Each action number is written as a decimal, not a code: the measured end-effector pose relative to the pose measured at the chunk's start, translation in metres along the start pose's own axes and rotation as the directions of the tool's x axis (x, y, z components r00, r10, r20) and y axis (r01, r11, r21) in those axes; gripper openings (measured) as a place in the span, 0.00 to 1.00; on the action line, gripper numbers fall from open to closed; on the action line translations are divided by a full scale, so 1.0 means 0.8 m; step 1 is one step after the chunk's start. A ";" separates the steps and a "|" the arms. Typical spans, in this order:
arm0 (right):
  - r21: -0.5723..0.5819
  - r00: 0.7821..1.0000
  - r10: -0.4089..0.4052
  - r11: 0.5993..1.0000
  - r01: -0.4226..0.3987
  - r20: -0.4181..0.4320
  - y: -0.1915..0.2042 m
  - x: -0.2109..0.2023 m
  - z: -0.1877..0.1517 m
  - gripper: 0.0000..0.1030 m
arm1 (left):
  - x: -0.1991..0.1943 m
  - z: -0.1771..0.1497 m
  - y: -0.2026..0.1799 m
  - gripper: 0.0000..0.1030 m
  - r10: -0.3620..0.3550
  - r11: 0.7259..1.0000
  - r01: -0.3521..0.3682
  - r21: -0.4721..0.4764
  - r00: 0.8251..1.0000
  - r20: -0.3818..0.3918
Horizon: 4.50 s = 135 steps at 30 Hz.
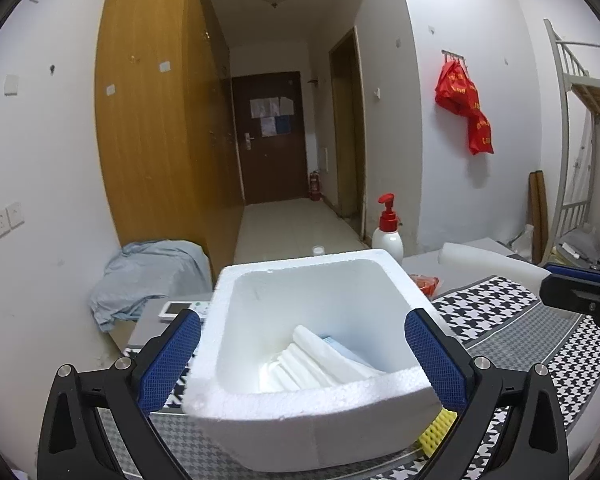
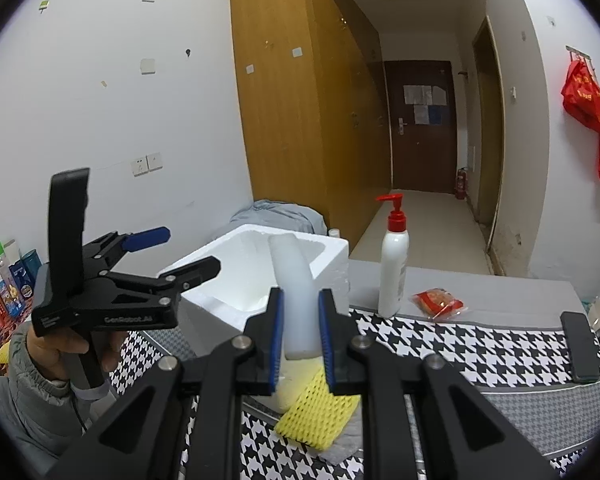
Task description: Organize soft objects
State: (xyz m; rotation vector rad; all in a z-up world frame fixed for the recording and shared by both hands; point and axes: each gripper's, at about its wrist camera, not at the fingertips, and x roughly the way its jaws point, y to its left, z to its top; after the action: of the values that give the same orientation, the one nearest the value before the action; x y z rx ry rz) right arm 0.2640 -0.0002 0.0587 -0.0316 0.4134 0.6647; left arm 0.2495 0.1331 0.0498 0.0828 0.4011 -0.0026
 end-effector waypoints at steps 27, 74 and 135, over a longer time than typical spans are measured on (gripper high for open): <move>-0.050 0.997 0.072 0.996 -0.074 -0.034 0.035 0.047 0.022 0.20 | -0.073 -0.034 0.053 0.99 0.094 0.993 -0.089 -0.079 0.994 0.059; -0.064 0.994 0.034 0.997 -0.041 -0.105 0.066 0.115 0.046 0.89 | -0.079 -0.059 0.091 0.99 0.108 0.983 -0.103 -0.155 0.994 0.027; 0.001 0.985 -0.141 0.990 0.142 0.103 -0.002 -0.106 -0.075 1.00 | -0.128 -0.073 -0.056 0.99 -0.098 0.987 0.115 -0.116 0.985 0.141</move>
State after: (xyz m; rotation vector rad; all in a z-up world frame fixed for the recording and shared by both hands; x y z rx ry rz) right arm 0.1829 -0.0610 0.0358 -0.0320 0.3064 0.5252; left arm 0.1317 0.0921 0.0324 -0.0610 0.2689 -0.0886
